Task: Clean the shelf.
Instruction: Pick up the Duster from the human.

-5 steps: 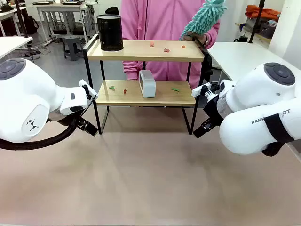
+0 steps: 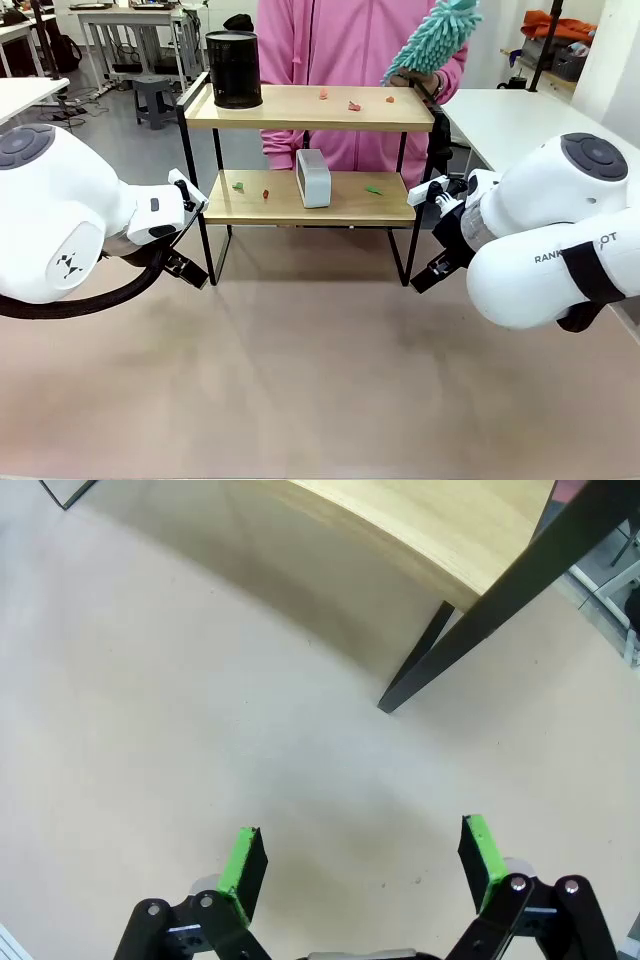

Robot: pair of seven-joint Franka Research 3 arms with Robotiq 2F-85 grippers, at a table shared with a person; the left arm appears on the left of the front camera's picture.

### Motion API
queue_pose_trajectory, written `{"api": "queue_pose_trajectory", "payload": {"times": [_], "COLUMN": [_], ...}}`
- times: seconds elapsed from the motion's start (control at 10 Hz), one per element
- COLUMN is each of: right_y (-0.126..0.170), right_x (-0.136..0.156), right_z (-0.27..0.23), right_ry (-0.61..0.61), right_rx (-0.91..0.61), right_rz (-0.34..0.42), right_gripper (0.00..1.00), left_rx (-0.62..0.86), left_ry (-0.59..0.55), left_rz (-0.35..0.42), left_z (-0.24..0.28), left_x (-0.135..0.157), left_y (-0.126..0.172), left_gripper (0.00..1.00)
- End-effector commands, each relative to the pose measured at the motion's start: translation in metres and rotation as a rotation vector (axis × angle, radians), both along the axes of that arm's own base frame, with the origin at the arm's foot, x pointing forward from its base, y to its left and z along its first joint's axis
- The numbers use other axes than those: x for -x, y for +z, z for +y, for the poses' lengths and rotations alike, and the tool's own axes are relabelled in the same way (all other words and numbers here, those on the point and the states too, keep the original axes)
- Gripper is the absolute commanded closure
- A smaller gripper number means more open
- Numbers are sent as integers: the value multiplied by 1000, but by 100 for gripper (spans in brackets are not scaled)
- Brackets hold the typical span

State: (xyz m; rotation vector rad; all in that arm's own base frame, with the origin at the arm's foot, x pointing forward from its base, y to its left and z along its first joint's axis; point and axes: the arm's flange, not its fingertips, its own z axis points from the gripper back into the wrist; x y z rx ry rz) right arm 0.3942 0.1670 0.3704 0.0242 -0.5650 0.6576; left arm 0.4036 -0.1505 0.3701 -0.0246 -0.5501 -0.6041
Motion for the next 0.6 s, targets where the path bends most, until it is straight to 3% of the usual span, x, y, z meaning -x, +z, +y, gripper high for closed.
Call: {"api": "queue_pose_trajectory", "payload": {"times": [0.0, 0.5], "right_y": [0, 0], "right_x": [0, 0], "right_z": [0, 0], "right_ry": [0, 0], "right_rx": [-1, -1], "right_rz": [0, 0], "right_gripper": [0, 0], "left_rx": [0, 0], "left_ry": [0, 0], "left_rz": [0, 0], "left_z": [0, 0], "left_x": [0, 0], "left_y": [0, 0], "left_gripper": [0, 0]}}
